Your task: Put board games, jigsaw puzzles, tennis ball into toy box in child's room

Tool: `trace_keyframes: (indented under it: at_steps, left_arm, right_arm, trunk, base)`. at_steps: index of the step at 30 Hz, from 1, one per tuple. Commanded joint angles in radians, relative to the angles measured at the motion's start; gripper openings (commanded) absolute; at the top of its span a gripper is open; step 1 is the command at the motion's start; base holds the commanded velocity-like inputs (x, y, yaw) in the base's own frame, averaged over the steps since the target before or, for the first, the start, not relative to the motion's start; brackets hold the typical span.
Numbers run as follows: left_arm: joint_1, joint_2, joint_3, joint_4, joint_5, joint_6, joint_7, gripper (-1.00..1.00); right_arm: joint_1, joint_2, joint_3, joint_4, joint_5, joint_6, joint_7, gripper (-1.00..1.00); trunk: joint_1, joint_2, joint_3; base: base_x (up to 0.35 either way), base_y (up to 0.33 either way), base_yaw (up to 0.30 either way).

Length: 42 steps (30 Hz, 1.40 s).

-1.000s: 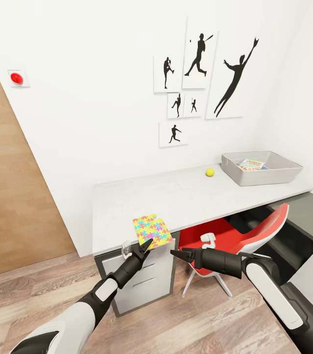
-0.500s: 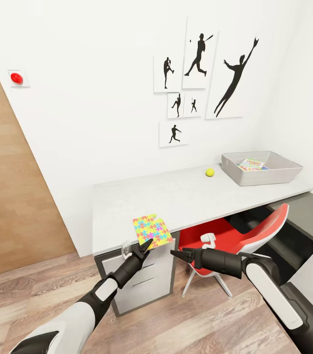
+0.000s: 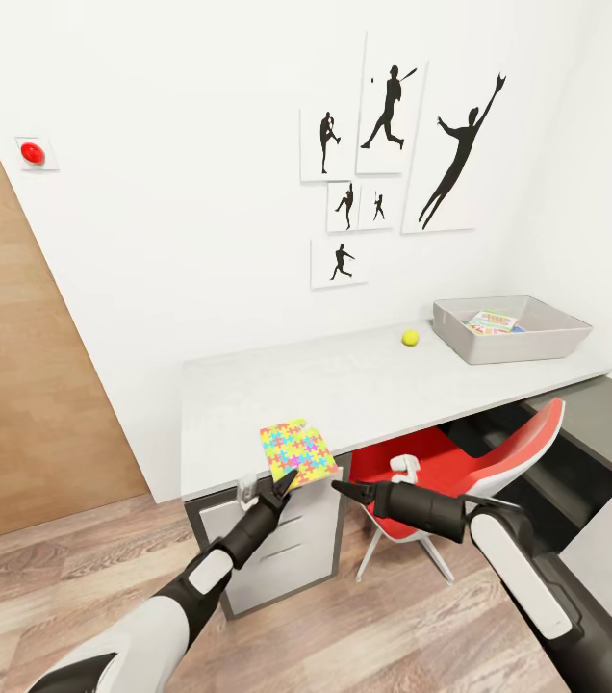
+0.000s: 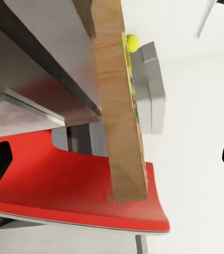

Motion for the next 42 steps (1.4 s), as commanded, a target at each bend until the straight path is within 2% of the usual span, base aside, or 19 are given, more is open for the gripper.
trace_keyframes:
  at_steps: [1, 12, 13, 38, 39, 42]
  left_arm:
    - [0.001, 0.0, 0.005, 0.0, 0.006, 0.01, 0.003, 1.0]
    - [0.003, 0.0, 0.009, 0.0, 0.008, 0.021, 0.008, 1.0]
    - [0.003, 0.0, 0.009, 0.0, 0.009, 0.021, 0.008, -1.0]
    - [0.003, 0.0, 0.003, -0.003, 0.005, 0.018, -0.014, -1.0]
    - [0.003, 0.0, 0.001, -0.003, 0.005, 0.018, -0.015, -1.0]
    - [0.003, 0.0, -0.036, -0.006, 0.005, 0.018, -0.025, -1.0]
  right_arm:
    - [-0.001, 0.001, -0.001, 0.006, -0.001, 0.002, 0.001, 1.0]
    - [-0.001, 0.004, -0.004, 0.027, 0.0, 0.001, 0.0, 1.0]
    - [-0.001, 0.004, -0.004, 0.027, 0.0, 0.001, 0.0, 1.0]
    - [-0.001, 0.005, -0.004, 0.026, 0.002, 0.001, -0.002, 1.0]
    - [-0.001, 0.005, -0.004, 0.026, 0.002, 0.001, -0.002, 1.0]
    - [-0.001, 0.005, -0.004, 0.026, 0.002, 0.001, -0.002, 1.0]
  trunk:
    - [0.0, -0.001, -0.001]
    - [0.0, -0.001, -0.001]
    - [0.0, -0.001, -0.001]
    - [0.0, -0.001, -0.001]
    - [0.0, -0.001, -0.001]
    - [0.0, -0.001, -0.001]
  base:
    - [0.0, 0.0, 0.0]
    - [0.0, 0.0, 0.0]
    - [0.0, 0.0, 0.0]
    - [0.0, 0.0, 0.0]
    - [0.0, 0.0, 0.0]
    - [0.0, 0.0, 0.0]
